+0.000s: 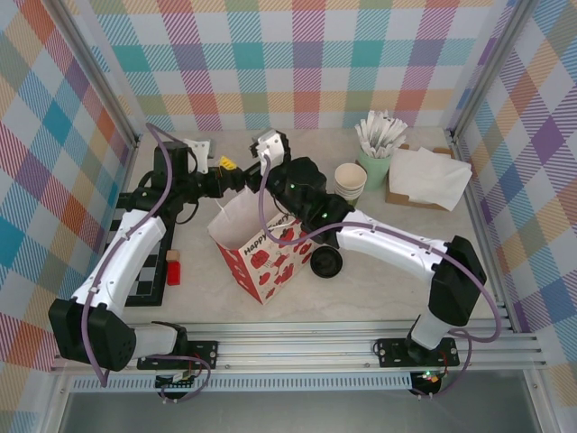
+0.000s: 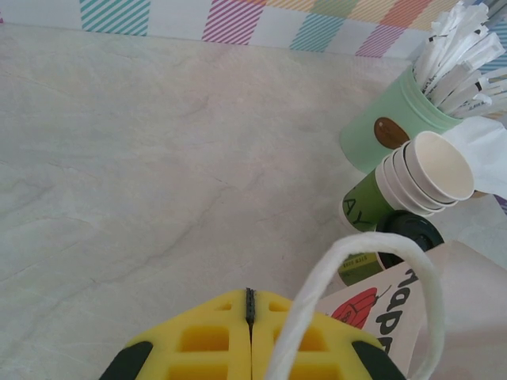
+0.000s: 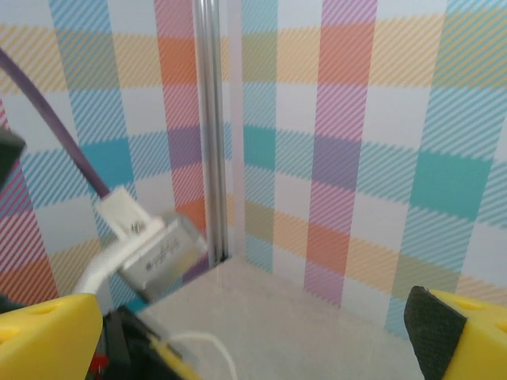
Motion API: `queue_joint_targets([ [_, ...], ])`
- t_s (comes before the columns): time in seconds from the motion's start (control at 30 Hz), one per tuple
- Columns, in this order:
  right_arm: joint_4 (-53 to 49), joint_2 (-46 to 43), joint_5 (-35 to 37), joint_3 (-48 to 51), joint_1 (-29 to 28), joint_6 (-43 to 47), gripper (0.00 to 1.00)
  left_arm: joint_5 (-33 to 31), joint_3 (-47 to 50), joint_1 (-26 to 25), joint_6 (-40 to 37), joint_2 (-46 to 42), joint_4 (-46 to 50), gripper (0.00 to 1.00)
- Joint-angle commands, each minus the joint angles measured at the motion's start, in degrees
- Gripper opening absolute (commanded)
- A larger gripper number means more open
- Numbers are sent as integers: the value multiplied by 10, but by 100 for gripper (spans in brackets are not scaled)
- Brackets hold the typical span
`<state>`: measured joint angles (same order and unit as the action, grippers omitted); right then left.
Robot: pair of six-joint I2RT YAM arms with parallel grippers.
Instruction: Pack the takeout coffee
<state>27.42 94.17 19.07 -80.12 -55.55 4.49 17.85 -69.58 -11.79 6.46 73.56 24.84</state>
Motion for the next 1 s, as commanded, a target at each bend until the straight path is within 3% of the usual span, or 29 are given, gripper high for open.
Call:
queue_joint_targets([
  [0.0,77,-33,7,-16,1,39,100,-18,-16,8,-15,-6,-9,0],
  [0.2,28,-92,18,14,8,19,100,-51,-12,8,-28,-13,5,0],
  [0.33,-82,-150,-8,17,20,-28,100,-67,-15,8,-34,-14,10,0],
  [0.5,-198,-219,16,48,45,-79,100,-71,-17,8,-37,-22,14,0],
  [0.57,-233,-237,-12,69,67,-117,100,-61,-16,8,-36,-26,13,0],
  [0.73,-231,-223,-88,84,73,-167,100,-36,-19,8,-24,-33,4,0],
  [0.97,-214,-157,-174,37,71,-195,100,-83,-25,9,-40,-49,17,0],
])
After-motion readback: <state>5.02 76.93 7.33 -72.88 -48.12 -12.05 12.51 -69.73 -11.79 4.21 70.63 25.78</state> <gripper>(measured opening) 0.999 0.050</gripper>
